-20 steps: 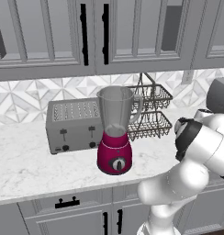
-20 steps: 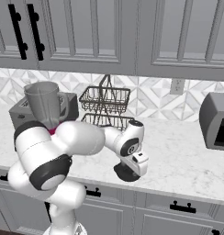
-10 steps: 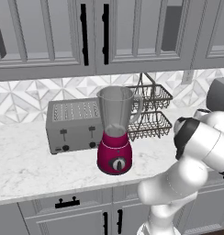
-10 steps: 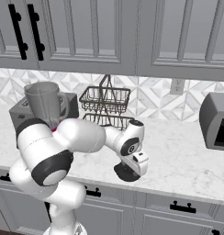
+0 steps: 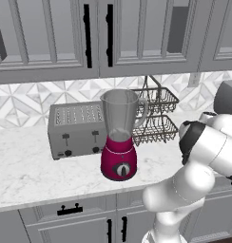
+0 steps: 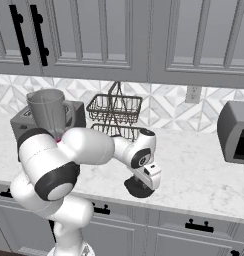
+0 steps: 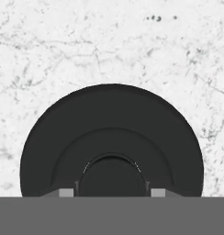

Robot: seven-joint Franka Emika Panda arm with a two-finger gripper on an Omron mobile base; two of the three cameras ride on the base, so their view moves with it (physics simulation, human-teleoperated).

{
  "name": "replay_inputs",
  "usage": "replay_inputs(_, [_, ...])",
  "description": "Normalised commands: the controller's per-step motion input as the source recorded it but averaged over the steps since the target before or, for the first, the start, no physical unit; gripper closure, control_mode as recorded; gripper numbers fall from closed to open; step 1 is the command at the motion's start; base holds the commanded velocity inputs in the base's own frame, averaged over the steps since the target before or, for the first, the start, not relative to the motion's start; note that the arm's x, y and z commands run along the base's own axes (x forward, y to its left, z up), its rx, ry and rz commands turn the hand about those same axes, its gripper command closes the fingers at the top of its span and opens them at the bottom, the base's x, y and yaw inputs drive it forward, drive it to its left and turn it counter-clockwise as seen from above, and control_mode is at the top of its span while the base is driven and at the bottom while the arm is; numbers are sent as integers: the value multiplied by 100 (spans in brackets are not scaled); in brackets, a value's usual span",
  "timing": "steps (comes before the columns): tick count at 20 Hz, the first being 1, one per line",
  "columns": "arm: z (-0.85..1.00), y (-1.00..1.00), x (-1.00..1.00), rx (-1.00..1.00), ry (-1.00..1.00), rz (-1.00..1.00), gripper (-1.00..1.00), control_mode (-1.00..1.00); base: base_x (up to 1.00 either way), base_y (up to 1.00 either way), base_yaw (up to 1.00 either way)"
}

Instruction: Close the lid blender by securely placing the lid on top.

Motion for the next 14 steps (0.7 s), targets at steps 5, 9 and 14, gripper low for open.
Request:
replay_inputs(5, [0,0,0,0,0,0,100,-100,0,0,0])
replay_inputs(9, [22,0,-8,5,-5,0,100,-100,0,0,0])
replay_inputs(14, [96,0,-33,19,-32,0,100,-100,0,0,0])
